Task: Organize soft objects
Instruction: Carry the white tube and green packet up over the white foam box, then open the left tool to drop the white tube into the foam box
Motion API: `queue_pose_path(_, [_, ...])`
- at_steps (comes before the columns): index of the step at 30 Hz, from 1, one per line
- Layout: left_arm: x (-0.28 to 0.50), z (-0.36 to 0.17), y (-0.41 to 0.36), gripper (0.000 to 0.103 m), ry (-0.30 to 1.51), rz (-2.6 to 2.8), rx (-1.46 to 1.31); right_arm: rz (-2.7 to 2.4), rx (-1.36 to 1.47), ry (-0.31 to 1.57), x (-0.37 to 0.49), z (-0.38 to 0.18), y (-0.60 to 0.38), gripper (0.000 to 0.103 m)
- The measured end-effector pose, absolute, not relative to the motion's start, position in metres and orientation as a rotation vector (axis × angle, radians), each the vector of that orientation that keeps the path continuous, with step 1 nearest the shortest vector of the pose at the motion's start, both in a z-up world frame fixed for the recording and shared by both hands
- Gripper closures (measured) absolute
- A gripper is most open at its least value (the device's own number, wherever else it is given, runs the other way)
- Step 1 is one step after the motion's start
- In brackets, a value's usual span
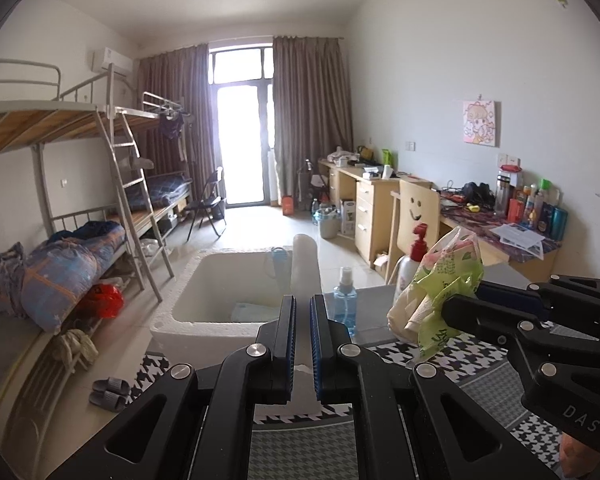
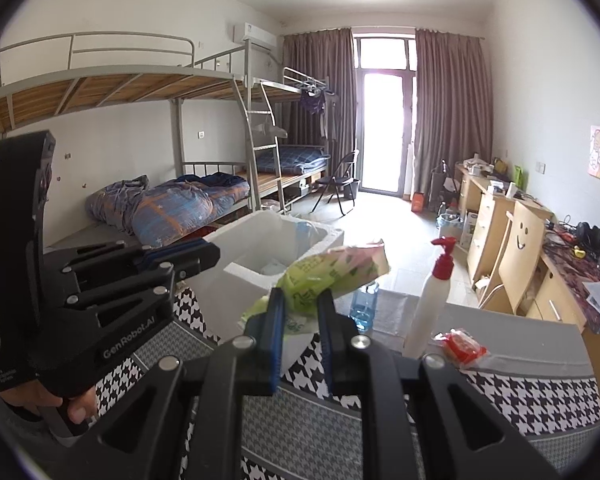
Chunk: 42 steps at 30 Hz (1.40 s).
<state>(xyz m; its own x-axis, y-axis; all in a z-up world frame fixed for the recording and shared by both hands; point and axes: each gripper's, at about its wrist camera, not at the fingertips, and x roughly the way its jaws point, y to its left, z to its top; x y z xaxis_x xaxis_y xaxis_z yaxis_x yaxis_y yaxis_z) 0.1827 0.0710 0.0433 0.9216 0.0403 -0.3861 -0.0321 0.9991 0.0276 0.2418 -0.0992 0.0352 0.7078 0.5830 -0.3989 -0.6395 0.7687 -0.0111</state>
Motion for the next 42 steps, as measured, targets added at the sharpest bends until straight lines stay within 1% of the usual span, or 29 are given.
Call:
queue_pose_path(13, [0.216, 0.046, 0.09, 0.096, 0.443, 0.067, 0.011, 0.681, -0.158, 0.419, 0.27, 0.033, -0.083, 0.083])
queue_pose_path(31, [0.273, 0.019, 0.114, 0.096, 0.563, 0.121, -0.019, 0.671, -0.166, 0.434, 0.282, 0.034, -0.073, 0.083])
queue_pose_path(34, [0.281, 0.015, 0.118, 0.093, 0.579, 0.115, -0.036, 0.662, -0.172, 0.437, 0.284, 0.033, -0.071, 0.083])
queue_pose_path(35, [0.283, 0.013, 0.119, 0.088, 0.592, 0.121, -0.028, 0.658, -0.174, 0.438, 0.285, 0.032, -0.069, 0.083])
queue_pose_path(36, [0.284, 0.012, 0.119, 0.086, 0.603, 0.126, -0.026, 0.655, -0.175, 0.439, 0.286, 0.032, -0.068, 0.083])
queue_pose_path(37, [0.285, 0.013, 0.118, 0.074, 0.607, 0.134, -0.024, 0.651, -0.175, 0.441, 0.287, 0.032, -0.067, 0.083])
queue_pose_path(38, [0.282, 0.013, 0.119, 0.051, 0.6, 0.145, -0.019, 0.651, -0.173, 0.442, 0.288, 0.033, -0.067, 0.083])
queue_pose_path(39, [0.28, 0.013, 0.12, 0.038, 0.589, 0.149, -0.02, 0.65, -0.173, 0.443, 0.289, 0.033, -0.066, 0.083])
queue_pose_path(40, [0.276, 0.015, 0.121, 0.02, 0.566, 0.154, -0.023, 0.646, -0.176, 0.441, 0.289, 0.033, -0.065, 0.083])
queue_pose_path(41, [0.272, 0.018, 0.121, 0.015, 0.544, 0.158, -0.02, 0.64, -0.178, 0.44, 0.291, 0.033, -0.064, 0.083])
queue_pose_path(42, [0.271, 0.02, 0.123, 0.015, 0.537, 0.157, -0.017, 0.64, -0.178, 0.442, 0.292, 0.032, -0.064, 0.083])
